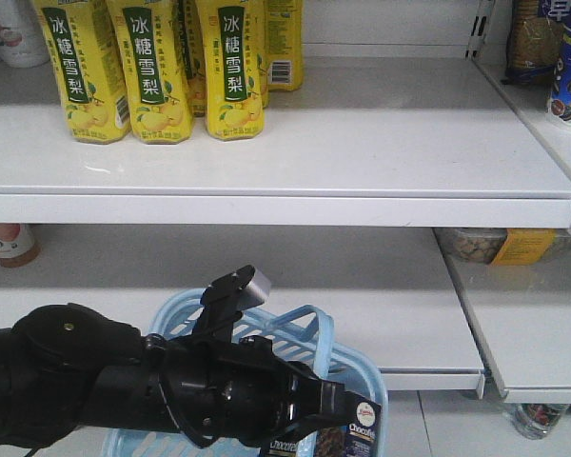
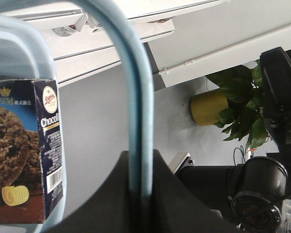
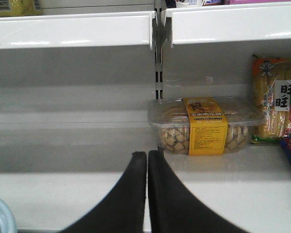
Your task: Left arm holds basket, right arm returns cookies
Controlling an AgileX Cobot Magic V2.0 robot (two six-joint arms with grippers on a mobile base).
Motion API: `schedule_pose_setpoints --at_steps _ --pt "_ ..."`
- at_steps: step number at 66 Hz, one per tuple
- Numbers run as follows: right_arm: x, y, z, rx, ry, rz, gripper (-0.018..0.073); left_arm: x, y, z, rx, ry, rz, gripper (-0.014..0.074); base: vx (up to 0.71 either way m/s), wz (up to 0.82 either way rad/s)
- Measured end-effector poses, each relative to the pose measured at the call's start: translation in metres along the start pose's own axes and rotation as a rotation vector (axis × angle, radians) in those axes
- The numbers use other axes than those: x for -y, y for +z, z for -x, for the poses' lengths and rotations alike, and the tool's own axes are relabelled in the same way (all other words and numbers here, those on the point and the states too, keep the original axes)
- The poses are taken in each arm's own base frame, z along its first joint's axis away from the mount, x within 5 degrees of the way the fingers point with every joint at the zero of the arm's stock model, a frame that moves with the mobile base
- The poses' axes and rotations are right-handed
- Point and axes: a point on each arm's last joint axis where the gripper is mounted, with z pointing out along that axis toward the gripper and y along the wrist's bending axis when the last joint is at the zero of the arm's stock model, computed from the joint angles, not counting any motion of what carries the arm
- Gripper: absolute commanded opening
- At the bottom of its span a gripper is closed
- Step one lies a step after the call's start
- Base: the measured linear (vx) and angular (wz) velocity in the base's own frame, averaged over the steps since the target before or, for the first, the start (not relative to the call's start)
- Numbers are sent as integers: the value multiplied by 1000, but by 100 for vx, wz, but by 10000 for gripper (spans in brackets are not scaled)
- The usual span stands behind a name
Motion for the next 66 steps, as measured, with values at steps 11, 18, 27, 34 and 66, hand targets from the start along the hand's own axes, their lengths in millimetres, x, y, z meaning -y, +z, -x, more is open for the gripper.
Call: schedule_pose_setpoints --at_steps 11,18,27,34,66 --pt "0 0 0 0 0 0 -8 0 0 0 0 -6 -3 -6 2 0" --pt "0 0 0 0 0 0 -8 0 0 0 -2 -7 -4 -6 2 0" --pt "0 0 0 0 0 0 -8 1 0 0 -1 -8 -5 -6 1 1" --pt "0 0 0 0 0 0 -8 1 0 0 -1 -8 -5 -6 0 0" --pt "0 0 0 0 0 0 -8 1 0 0 -1 -8 -5 -6 0 0"
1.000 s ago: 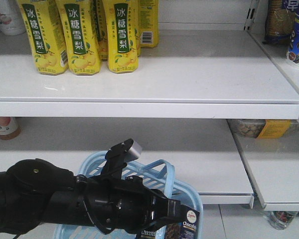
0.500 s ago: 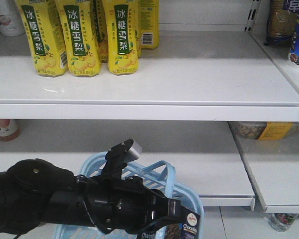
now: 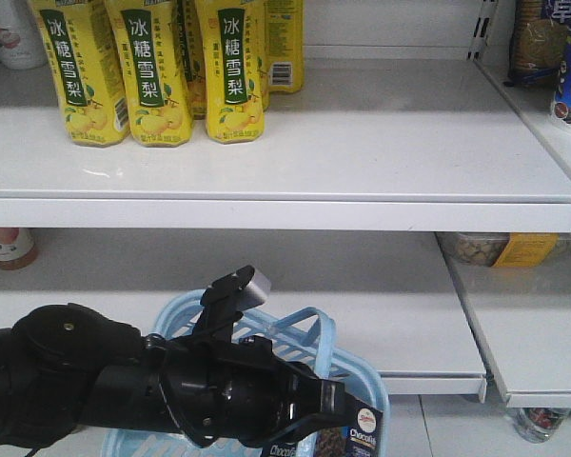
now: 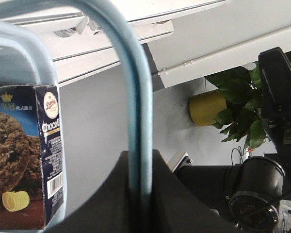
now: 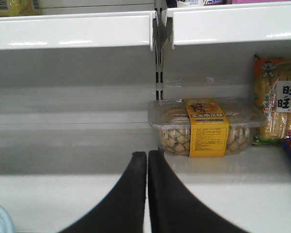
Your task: Left arm holds basket, right arm returns cookies
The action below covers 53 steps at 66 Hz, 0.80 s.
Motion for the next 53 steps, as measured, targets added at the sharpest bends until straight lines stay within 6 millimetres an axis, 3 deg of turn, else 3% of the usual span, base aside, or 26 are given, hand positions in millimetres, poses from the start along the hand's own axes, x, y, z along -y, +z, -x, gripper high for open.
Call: schedule_pose_setpoints --at_steps 53 --pt "0 0 0 0 0 0 -8 0 0 0 0 0 0 -6 0 0"
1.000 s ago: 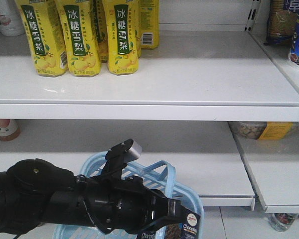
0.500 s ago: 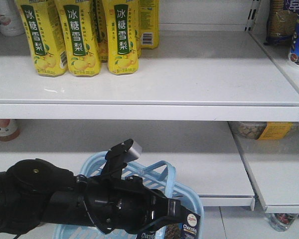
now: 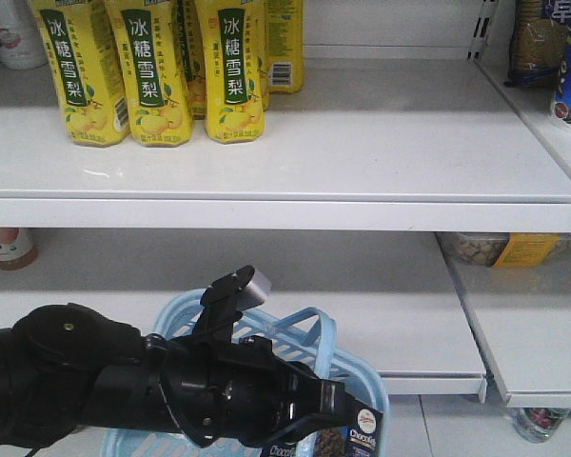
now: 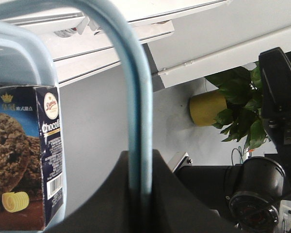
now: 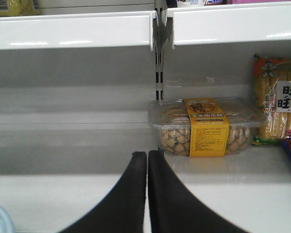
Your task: Left arm holds basket, right arm returns cookies
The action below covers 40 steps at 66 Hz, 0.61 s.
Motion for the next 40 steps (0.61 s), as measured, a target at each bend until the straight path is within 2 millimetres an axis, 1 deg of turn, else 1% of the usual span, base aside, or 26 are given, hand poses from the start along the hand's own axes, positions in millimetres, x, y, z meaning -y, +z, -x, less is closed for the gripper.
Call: schedule_pose_setpoints --at_steps 8,16,22,26,33,40 --pt "0 0 4 48 -9 -5 -8 0 0 0 0 0 0 -6 0 0" --pt "1 -1 11 106 48 -6 -8 0 0 0 1 0 1 -6 0 0" --pt "0 -4 25 139 56 -3 -8 0 0 0 1 0 1 -6 0 0" --pt "0 -7 42 169 53 0 -8 0 0 0 1 0 1 -6 0 0" --pt "-1 -5 63 104 52 9 -8 0 0 0 1 0 1 -6 0 0" --pt "-3 6 78 -29 52 17 -8 0 0 0 2 0 2 -6 0 0"
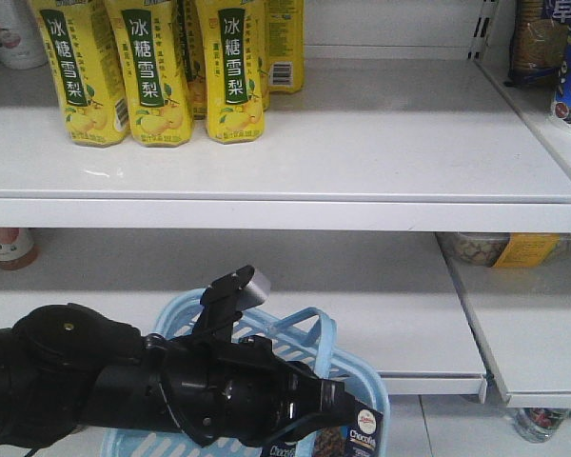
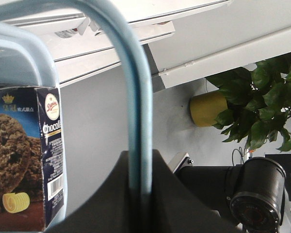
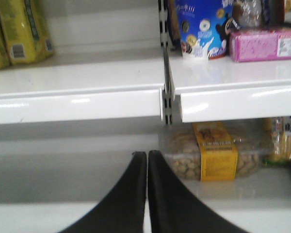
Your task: Left arm holds basket, right arm returns cookies
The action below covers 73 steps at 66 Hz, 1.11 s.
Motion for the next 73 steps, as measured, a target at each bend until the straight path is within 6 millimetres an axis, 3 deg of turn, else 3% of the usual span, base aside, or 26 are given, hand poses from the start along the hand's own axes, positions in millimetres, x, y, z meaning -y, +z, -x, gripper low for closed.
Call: schedule_pose_setpoints --at_steps 9,17,41,54,73 --pt "-1 20 9 -152 10 0 -8 0 0 0 0 0 0 -6 0 0" --pt "-1 33 4 -235 28 -2 -8 0 0 0 0 0 0 -6 0 0" --pt "-6 38 2 -267 233 28 17 0 0 0 0 0 0 -6 0 0" --pt "-16 41 -2 -322 273 109 119 0 0 0 0 0 0 -6 0 0" --pt "-48 51 -27 -606 250 315 361 0 0 0 0 0 0 -6 0 0"
